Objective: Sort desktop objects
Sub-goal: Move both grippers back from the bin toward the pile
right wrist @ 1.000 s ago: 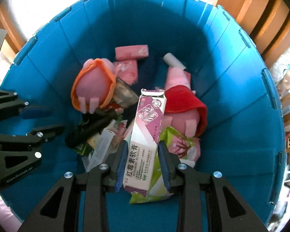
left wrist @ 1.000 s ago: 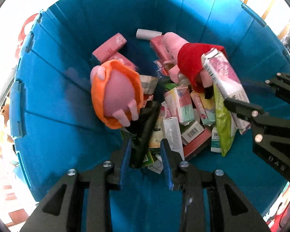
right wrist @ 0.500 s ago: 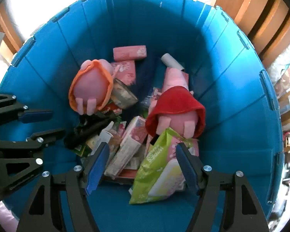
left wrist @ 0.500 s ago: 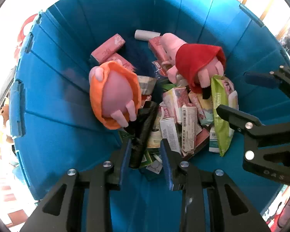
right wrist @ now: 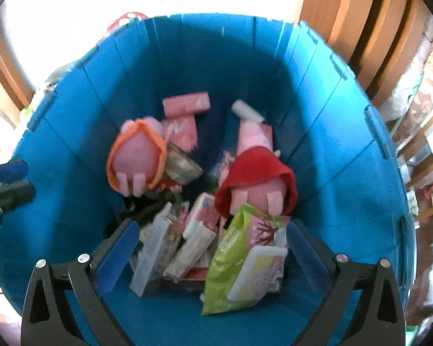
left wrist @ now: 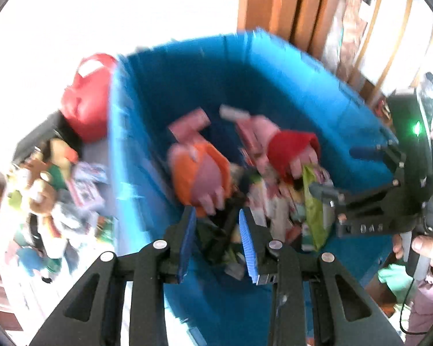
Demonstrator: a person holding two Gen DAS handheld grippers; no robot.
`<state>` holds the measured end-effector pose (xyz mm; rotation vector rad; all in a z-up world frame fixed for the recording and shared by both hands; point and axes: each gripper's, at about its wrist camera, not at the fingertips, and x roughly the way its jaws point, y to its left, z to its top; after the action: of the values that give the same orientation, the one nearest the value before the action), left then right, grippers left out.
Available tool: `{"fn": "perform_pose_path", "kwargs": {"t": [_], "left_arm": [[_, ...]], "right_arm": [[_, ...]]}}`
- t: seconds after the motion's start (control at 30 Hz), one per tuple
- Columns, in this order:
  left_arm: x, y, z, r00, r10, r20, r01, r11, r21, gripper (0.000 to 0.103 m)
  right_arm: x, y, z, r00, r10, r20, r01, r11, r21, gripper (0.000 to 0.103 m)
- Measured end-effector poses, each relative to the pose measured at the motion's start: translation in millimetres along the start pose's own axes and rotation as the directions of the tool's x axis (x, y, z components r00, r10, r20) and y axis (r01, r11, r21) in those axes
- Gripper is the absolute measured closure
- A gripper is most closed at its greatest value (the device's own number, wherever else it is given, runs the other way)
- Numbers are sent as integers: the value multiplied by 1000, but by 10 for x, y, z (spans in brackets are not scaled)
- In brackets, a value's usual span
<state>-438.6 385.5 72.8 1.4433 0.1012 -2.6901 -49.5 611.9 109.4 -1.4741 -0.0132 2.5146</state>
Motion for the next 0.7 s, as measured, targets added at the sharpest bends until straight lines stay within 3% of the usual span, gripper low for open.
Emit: {"fn": "perform_pose_path", "kwargs": {"t": [0.1,0.17,0.3,0.4,0.53,0.63,0.7], "left_arm": [[-333,198,-97,992,7,128,-2,999,-39,73],[-533,354,-183,977,23,211,-9,998,-67,73],[-826,698,-415,938,73,340,-34,992,-118,70],[-929,1051,-602,920,83,382,-15,984,-178,43],[-1069,1556,-882,878,183,442,-78,966,-245,42],[-1111,1951,-1110,866,227,446,-101,952,-289,42],[-1099,2227,-1237,868,252,427,-111,938,-328,42]], "right_arm": [[-280,223,-28,995,44,89,-41,998,-41,0],[-500,387,-36,985,64,163,-55,997,-61,0],[-917,754,-70,939,95,330,-73,994,-79,0],[-1070,1069,-87,908,147,393,-116,988,-101,0],[-1217,1565,-90,873,188,450,-137,980,-143,0],[-1270,1944,-89,850,230,474,-167,971,-172,0],[-1260,2194,-73,837,249,487,-185,967,-177,0]]}}
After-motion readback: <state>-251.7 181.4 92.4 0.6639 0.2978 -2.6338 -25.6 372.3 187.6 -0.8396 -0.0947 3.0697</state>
